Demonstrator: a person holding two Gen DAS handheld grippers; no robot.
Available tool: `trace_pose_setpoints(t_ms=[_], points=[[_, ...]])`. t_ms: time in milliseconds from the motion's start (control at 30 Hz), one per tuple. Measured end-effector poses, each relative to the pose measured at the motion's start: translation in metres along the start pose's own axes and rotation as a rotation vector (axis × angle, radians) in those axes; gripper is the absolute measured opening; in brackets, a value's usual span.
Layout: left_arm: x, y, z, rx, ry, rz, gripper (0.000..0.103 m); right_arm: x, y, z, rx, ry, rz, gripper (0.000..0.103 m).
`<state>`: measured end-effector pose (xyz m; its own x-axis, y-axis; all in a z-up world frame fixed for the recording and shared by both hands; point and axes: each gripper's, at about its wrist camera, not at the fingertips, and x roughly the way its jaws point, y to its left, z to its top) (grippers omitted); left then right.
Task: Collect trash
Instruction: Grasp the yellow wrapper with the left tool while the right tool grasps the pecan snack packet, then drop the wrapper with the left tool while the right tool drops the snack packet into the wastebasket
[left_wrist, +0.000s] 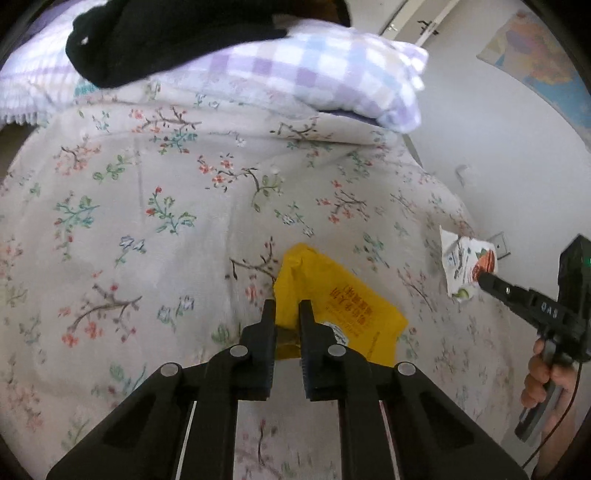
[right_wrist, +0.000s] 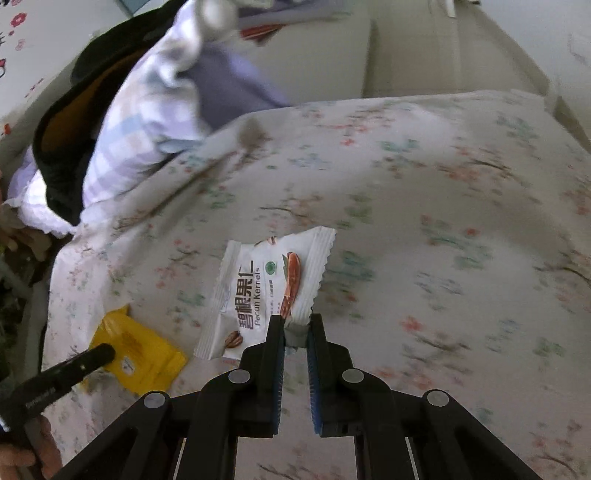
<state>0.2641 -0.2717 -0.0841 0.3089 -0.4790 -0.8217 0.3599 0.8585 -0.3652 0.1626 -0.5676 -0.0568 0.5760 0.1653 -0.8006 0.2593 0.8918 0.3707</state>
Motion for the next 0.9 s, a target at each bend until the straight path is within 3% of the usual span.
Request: trace_pose_setpoints(t_ms=[133, 367, 600, 900], points=[[-0.031, 0.004, -0.012, -0.003, -0.021, 0.007, 0.001, -0.011, -0.006, -0.005, 0.029, -0.007, 0.003, 0.01], [-0.11, 0.042, -0.041, -0.021, -0.098, 0.055, 0.001, -0.029, 0.028, -0.011, 0.019, -0.025, 0.046, 0.01], [-0.188, 0.098, -0.078, -0.087, -0.177, 0.091, 0.001, -0.048, 0.102, -0.024, -0.056, -0.032, 0.098, 0.01], [-0.259, 0.181, -0.129, -0.209, -0.255, 0.209, 0.001, -0.045, 0.208, -0.061, -0.169, -0.003, 0.177, 0.01]])
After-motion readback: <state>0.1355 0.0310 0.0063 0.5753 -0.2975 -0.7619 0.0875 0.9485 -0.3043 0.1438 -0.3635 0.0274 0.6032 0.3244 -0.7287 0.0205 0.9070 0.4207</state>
